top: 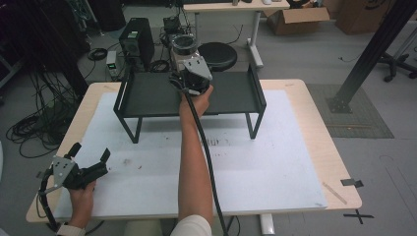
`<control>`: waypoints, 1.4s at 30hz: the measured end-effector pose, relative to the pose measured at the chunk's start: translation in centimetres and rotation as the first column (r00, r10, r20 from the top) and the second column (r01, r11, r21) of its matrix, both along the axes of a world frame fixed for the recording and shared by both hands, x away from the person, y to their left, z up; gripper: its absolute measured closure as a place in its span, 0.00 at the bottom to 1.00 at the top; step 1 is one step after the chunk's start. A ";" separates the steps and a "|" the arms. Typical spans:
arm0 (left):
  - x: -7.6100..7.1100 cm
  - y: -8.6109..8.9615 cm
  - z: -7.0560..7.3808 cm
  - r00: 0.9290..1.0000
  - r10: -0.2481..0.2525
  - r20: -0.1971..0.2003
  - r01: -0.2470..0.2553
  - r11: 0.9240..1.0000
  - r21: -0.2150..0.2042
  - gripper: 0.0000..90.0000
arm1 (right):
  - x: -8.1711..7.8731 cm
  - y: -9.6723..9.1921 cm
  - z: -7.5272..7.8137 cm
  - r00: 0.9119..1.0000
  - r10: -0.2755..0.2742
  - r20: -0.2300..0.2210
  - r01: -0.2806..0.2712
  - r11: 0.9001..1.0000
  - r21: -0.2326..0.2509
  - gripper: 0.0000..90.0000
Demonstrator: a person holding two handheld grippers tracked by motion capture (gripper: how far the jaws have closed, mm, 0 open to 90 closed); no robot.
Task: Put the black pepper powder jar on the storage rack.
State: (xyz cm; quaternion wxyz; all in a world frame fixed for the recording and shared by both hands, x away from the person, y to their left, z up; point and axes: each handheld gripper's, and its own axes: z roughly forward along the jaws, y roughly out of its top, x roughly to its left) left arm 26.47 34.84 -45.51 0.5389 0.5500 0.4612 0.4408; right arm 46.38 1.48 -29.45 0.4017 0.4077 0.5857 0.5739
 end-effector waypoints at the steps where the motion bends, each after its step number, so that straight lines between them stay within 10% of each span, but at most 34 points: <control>1: 0.0 0.0 0.0 1.000 0.000 0.000 0.000 1.000 0.000 0.01 | 0.0 0.0 0.0 1.000 0.000 0.000 0.000 1.000 0.000 0.28; 19: 0.0 0.0 0.0 1.000 0.000 0.001 0.000 1.000 0.000 0.01 | 0.6 -0.1 -0.1 0.999 0.026 -0.031 -0.025 0.999 0.027 0.26; 42: 0.0 0.0 0.0 1.000 0.002 -0.001 -0.002 1.000 0.005 0.01 | -1.2 -2.2 1.3 0.997 0.056 -0.048 -0.054 0.997 0.047 0.00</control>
